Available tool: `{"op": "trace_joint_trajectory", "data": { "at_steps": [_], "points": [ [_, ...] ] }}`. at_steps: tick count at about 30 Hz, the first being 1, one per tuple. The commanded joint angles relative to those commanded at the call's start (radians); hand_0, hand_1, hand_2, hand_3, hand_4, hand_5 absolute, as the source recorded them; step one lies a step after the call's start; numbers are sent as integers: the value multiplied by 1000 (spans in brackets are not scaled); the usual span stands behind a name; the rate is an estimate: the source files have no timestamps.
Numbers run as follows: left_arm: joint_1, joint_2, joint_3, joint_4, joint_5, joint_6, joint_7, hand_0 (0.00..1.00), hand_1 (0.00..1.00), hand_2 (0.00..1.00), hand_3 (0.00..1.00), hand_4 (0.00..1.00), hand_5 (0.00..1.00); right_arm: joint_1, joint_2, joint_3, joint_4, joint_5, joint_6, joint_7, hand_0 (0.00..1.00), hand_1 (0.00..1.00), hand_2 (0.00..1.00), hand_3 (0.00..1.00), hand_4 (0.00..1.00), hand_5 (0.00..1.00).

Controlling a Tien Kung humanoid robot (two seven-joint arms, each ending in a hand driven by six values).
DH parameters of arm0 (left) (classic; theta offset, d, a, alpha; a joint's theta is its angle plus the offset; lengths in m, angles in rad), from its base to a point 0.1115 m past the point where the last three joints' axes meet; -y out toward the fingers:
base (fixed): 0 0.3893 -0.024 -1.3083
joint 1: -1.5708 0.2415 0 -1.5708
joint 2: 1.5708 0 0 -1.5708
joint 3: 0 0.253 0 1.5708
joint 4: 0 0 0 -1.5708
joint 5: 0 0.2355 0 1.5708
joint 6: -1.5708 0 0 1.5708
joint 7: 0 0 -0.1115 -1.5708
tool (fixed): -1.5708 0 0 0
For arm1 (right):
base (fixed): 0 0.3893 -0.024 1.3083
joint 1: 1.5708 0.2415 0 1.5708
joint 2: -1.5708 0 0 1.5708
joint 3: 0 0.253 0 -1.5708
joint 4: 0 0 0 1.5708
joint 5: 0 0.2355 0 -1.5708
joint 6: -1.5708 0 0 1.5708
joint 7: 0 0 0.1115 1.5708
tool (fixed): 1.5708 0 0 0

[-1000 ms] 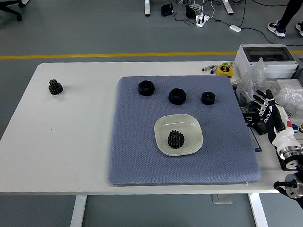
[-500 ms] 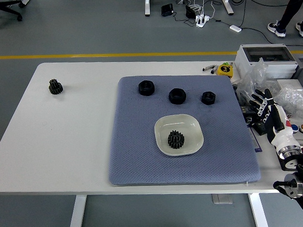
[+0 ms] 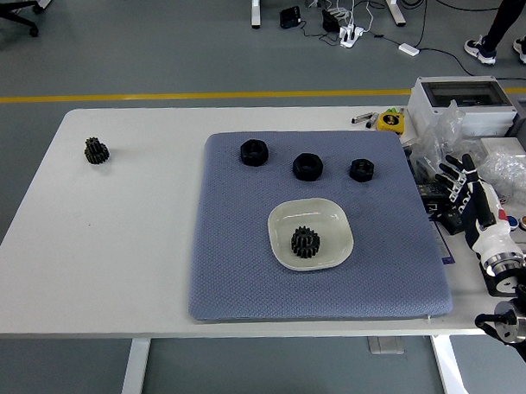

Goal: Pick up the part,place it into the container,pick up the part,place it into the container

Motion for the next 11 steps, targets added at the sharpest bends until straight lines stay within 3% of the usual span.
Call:
{"op": "trace_joint_trajectory", "data": {
  "at_steps": [11],
  "points": [
    [5,1,0,2,-3,1,-2,652,646,623,553,593,499,-9,3,4,0,4,-5,0,885,821,839,865,998,998]
  ]
}}
